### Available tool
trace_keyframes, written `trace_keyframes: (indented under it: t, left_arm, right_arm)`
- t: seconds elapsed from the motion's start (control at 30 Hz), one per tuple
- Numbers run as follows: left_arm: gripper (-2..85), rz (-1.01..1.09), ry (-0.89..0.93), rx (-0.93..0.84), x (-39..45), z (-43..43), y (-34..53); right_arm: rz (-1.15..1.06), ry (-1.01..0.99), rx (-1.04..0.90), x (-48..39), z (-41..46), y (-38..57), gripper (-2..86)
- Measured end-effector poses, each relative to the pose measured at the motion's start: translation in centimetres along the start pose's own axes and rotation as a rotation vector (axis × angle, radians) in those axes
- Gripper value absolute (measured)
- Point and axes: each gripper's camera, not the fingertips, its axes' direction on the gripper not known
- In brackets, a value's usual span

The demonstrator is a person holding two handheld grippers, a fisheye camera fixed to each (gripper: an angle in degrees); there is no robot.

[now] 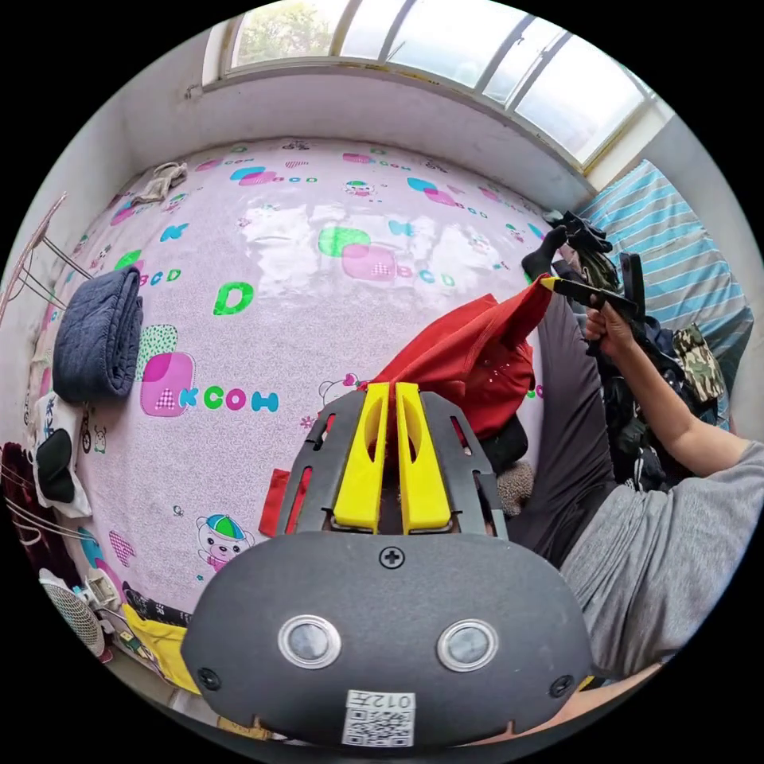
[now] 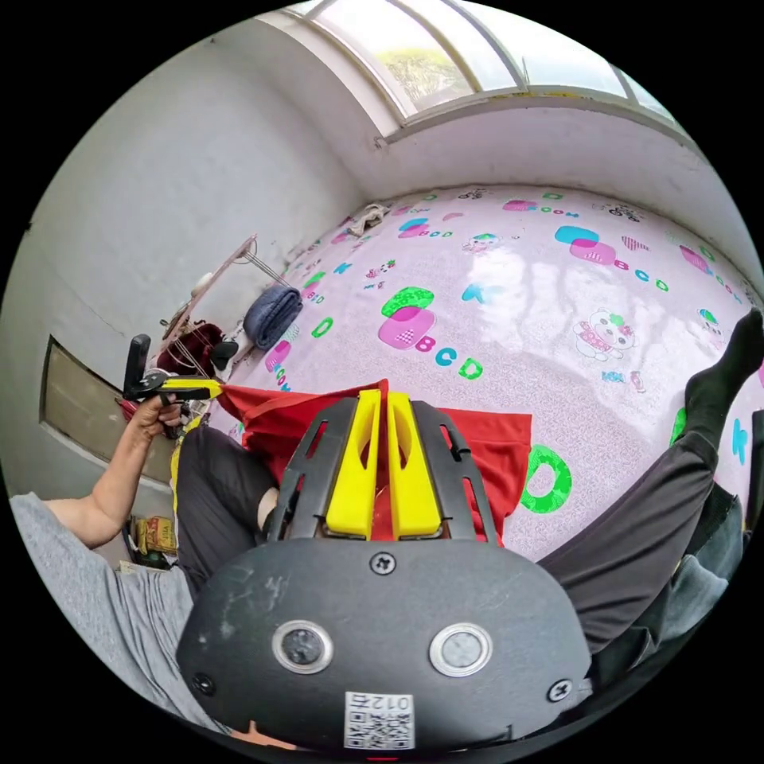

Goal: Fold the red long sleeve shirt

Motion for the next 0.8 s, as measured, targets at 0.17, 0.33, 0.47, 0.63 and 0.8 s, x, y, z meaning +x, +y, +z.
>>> trace_keyframes:
  t: [0.17, 0.33, 0.47, 0.63, 0.8]
  left_arm:
    - [1.4, -0.127, 0.023, 0.030, -2.6, -2.1, -8.0]
    - [3.8, -0.218, 0.123, -0.072, -5.1, -2.2, -13.0]
    - [7.9, -0.289, 0.192, -0.040, -7.8, -7.3, -14.4]
    - [9.5, -0.329, 0.270, 0.034, -11.1, -14.3, -15.2]
    - [10.5, -0.266, 0.257, -0.074, -10.2, -16.9, -19.6]
  right_arm:
    - [0.113, 0.126, -0.095, 5.8, 10.6, 1.7, 1.0]
    - [0.174, 0.172, -0.140, 9.4, 15.2, 6.4, 6.2]
    - [0.271, 0.083, -0.085, 11.8, 14.9, 12.0, 8.2]
    - [0.331, -0.055, -0.110, 11.9, 17.4, 16.7, 11.8]
    - [0.178, 0.076, -0.206, 7.3, 22.5, 18.5, 12.8]
